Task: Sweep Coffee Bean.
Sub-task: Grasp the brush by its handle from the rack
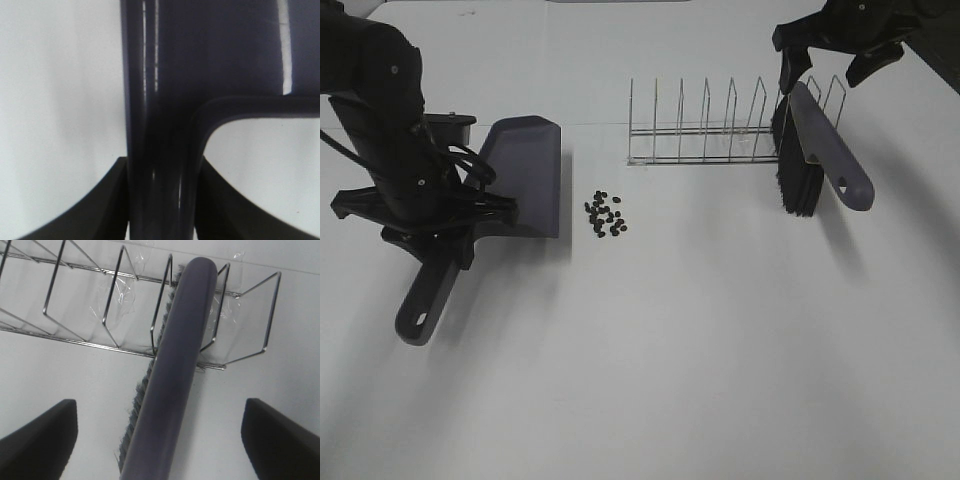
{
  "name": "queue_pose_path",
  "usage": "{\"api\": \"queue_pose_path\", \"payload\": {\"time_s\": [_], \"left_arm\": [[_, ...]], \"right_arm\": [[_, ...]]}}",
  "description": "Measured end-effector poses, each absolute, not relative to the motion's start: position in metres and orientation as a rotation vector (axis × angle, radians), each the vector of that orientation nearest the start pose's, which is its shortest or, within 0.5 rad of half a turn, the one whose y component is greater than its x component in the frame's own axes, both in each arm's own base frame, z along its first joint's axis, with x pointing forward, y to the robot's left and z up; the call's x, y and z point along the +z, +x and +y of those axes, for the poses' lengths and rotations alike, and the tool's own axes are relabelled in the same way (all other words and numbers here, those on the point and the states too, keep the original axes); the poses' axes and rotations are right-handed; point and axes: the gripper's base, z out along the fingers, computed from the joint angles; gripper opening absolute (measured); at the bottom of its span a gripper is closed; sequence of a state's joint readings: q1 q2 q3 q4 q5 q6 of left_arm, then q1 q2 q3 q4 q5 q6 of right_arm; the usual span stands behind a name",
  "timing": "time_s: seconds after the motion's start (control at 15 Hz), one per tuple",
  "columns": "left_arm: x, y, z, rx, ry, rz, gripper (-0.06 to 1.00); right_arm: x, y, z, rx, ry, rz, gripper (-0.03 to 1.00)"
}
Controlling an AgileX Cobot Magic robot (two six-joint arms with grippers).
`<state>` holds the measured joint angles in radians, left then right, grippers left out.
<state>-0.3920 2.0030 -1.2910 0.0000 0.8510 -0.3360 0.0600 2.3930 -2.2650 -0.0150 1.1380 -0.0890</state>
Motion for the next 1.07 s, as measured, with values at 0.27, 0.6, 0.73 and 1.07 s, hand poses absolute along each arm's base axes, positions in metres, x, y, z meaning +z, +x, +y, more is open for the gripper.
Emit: {"api": "queue_pose_path", "payload": {"time_s": [0.27, 0.6, 0.73, 1.07], "left_arm": [[0.144, 0.349, -0.144, -0.052, 0.087, 3.051, 0.32], [0.144, 0.349, -0.145, -0.057, 0.082, 3.053, 0.32], [0.144, 0.349, -0.145, -0.061, 0.079, 3.053, 0.32], [0.144, 0.349, -0.145, -0.060, 0.079, 3.055, 0.32]], "right_arm": [[0.183, 0.523, 0.031, -0.020, -0.212, 2.803, 0.67], [0.174, 0.525, 0.033, 0.013, -0.203, 2.810, 0.58], [0.174, 0.526, 0.033, 0.016, -0.200, 2.794, 0.56], [0.147, 0.525, 0.033, 0.018, -0.204, 2.882, 0.49]]}}
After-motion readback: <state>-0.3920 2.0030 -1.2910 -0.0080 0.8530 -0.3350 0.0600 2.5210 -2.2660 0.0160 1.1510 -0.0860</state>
